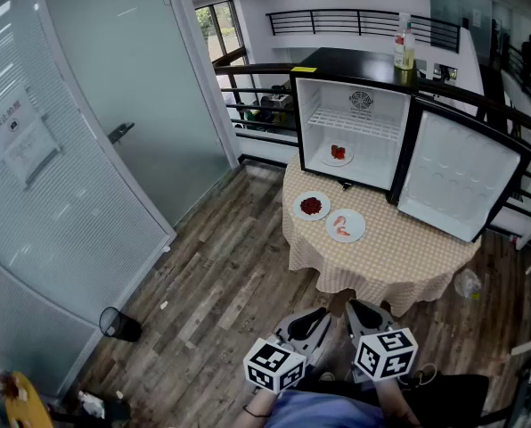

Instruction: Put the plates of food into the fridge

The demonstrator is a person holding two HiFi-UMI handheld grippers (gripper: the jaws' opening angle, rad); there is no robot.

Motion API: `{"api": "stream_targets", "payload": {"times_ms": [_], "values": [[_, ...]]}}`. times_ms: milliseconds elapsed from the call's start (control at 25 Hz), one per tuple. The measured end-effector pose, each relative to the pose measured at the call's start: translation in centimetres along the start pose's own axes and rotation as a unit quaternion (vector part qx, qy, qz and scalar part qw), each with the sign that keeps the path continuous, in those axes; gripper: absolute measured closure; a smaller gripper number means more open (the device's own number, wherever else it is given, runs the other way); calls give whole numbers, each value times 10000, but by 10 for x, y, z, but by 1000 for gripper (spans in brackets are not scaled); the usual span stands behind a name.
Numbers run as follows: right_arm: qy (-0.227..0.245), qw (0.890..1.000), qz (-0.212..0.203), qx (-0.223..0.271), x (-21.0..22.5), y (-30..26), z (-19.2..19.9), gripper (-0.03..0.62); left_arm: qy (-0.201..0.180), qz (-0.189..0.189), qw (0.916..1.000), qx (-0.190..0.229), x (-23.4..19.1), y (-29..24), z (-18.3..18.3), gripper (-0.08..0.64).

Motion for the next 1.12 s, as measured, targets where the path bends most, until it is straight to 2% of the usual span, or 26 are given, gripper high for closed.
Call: {"api": "stream_targets", "payload": {"times_ms": [360, 720, 880, 1120], "values": [[55, 9999, -37, -90, 4, -3, 0, 553, 43, -52, 10000, -52, 0, -3, 1, 528], [-360, 9993, -96, -12, 16, -20, 3, 552, 113, -193, 9995, -230, -11, -3, 7, 528], [-476, 9988, -66, -51, 25, -37, 2, 552, 144, -257, 9992, -281, -28, -10, 8, 528], [-621, 9979, 133, -109, 50, -75, -10, 552, 161, -136, 9991, -362, -71, -46, 2, 527]]}}
Point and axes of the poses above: the fingertips, and each gripper's own axes: y backward along the fingers, x to its right, z out of its underside, the point moved 10 cm from there along y, backward along the fingers, and after that the axes turned 4 degrees about z, right-handed, at the moved point
